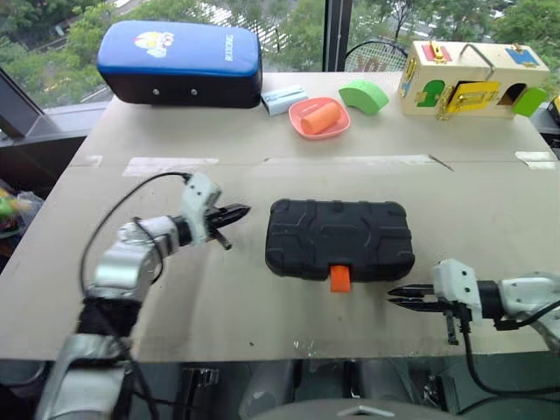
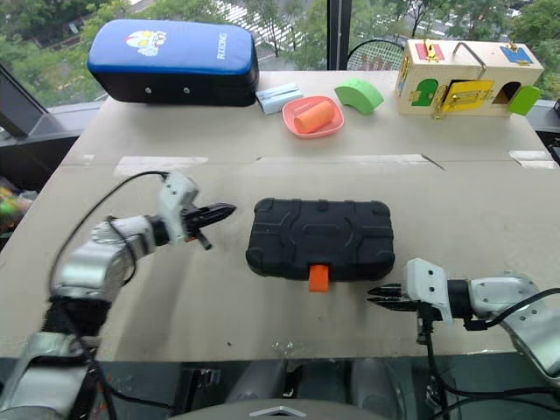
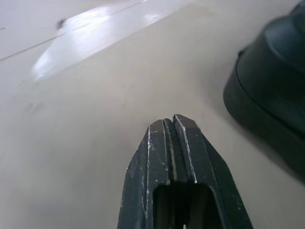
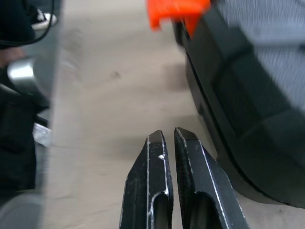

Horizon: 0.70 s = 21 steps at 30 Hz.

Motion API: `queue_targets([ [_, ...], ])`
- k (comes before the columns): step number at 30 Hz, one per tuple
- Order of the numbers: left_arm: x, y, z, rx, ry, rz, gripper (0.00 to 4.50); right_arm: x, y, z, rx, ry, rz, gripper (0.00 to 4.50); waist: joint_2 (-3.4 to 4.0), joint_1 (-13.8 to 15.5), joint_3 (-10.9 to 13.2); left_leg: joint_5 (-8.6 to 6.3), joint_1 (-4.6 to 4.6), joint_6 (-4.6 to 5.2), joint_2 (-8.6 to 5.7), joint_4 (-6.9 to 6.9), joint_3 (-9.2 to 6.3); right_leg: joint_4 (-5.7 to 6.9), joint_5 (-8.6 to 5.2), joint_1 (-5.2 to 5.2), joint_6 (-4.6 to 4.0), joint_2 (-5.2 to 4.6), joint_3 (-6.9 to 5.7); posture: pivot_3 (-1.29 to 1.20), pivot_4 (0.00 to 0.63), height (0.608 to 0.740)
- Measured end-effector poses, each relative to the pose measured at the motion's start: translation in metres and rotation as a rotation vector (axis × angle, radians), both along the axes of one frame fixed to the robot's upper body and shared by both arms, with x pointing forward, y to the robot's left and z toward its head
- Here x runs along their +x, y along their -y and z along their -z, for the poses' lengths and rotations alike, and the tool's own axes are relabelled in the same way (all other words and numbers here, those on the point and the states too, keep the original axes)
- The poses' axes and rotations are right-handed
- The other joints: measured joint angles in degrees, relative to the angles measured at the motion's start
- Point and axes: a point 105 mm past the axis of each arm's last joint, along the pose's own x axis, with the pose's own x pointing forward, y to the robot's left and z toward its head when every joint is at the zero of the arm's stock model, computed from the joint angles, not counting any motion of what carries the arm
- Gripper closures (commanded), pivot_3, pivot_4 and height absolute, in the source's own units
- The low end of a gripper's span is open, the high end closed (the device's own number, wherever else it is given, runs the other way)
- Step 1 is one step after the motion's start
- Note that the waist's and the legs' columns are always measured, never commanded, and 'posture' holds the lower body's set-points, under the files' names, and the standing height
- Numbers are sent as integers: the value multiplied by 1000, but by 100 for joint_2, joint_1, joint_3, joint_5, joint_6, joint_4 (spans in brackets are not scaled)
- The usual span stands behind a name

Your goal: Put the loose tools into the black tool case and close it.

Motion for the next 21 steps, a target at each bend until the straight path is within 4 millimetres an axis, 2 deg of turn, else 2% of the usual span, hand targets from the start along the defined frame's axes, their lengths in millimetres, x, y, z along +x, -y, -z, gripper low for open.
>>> queue_targets([
  [3, 16, 21, 5, 27, 10, 59, 4441, 7, -3, 2, -7, 20, 0, 4500, -3, -36, 0, 0, -4, 1, -3, 4, 5, 2, 3, -4, 6, -1, 10, 0, 150, 735],
  [6, 27, 30, 4, 60, 29, 103, 4441, 14, -3, 1, -9, 27, -3, 4500, -5, -37, -2, 1, -2, 0, -4, 4, 2, 5, 3, -4, 6, 0, 7, 0, 150, 735],
  [8, 27, 34, 5, 70, 29, 147, 4441, 16, -3, 2, -16, 27, -12, 4500, -8, -30, -4, 1, -1, 1, -4, 9, 2, 7, 4, -2, 7, 0, 7, 0, 150, 735],
  [11, 13, 35, 9, 78, -19, 248, 4441, 24, -1, 6, -36, 55, -9, 4500, -11, -56, -5, 0, -2, 2, -6, 22, 6, 14, 7, -2, 13, 0, 16, 0, 150, 735],
  [13, -12, 34, 14, 106, -77, 379, 4441, 42, 9, 10, -58, 79, 61, 4500, -12, -132, -8, 0, -1, 3, -8, 23, 14, 21, 8, -3, 14, -3, 29, 0, 150, 735],
  [18, -49, 42, 20, 113, -116, 488, 4441, 67, 22, 7, -11, 137, 223, 4500, -13, -142, -14, 0, 2, 2, -3, 20, 0, 24, 7, -4, 13, -3, 46, 0, 150, 735],
  [21, -51, 44, 19, 87, -121, 451, 4441, 62, 27, 6, 5, 130, 258, 4500, -12, -105, -13, 0, -1, 2, -5, 21, -2, 23, 7, -4, 13, -4, 42, 0, 150, 735],
])
